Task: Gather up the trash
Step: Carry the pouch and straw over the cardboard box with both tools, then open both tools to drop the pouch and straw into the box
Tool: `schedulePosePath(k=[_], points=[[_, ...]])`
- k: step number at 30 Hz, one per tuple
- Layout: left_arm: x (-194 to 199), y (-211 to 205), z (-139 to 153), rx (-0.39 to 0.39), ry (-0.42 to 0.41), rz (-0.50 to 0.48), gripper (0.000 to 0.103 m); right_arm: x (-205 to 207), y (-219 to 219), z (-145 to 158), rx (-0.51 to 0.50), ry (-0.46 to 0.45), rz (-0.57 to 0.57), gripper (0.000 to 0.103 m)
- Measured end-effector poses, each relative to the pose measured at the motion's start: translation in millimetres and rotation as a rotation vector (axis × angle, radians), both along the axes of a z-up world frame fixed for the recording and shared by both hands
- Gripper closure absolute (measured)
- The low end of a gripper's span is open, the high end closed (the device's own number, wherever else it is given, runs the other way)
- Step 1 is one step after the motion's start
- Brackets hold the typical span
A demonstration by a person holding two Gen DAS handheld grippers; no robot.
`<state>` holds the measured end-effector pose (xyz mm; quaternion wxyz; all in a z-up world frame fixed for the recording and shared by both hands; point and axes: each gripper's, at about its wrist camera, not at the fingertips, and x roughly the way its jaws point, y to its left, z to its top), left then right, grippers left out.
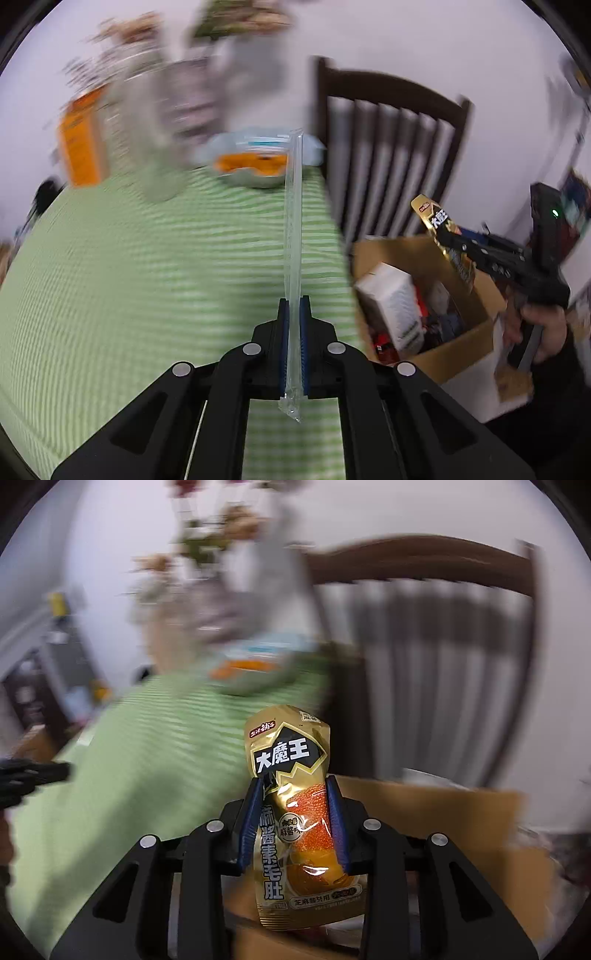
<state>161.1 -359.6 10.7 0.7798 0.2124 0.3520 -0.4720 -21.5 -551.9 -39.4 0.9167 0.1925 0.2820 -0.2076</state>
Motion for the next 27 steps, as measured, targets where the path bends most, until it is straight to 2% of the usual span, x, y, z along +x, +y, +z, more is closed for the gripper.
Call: schedulePosePath(k=[2, 7, 10, 14, 17, 19, 21, 24, 27], points=[[-16.5, -26.9, -6.2, 0.01, -0.001, -0.069, 0.1, -29.9, -27.6, -23.7, 0.013, 0.063, -0.098, 0.069], [-57.2, -76.4, -22.4, 0.042, 0.013, -0.202, 0.1, -73.8, -61.1, -64.9, 0.075, 0.137, -0.197, 0.068], [-77.5, -101.3, -35.1, 0.073, 0.016, -0.28, 0.1, -85.1, -68.2, -84.1, 0.084, 0.183, -0.222, 0.067], [-104.3, -136.0, -57.7, 0.136, 0.017, -0.381, 0.1, -90.5, -74.0, -101.9, 0.114, 0.199, -0.226, 0.066], [-120.6, -157.9, -75.7, 0.182, 0.007, -0.423, 0.1, -94.7, -76.4, -113.6, 0.138, 0.202, -0.232, 0.057], [-127.4, -172.4, -89.9, 0.211, 0.018, -0.443, 0.1, -95.5, -81.0, -125.0, 0.17, 0.216, -0.234, 0.055], [-133.4, -185.7, -104.5, 0.245, 0.018, -0.457, 0.1, -99.6, -84.3, -126.2, 0.17, 0.209, -0.247, 0.048], [-138.5, -197.8, -121.4, 0.286, 0.031, -0.487, 0.1, -113.9, -90.0, -113.4, 0.142, 0.143, -0.304, 0.043], [-146.1, -211.0, -146.0, 0.347, 0.037, -0.524, 0.1, -135.5, -101.8, -100.7, 0.124, 0.084, -0.37, 0.041]])
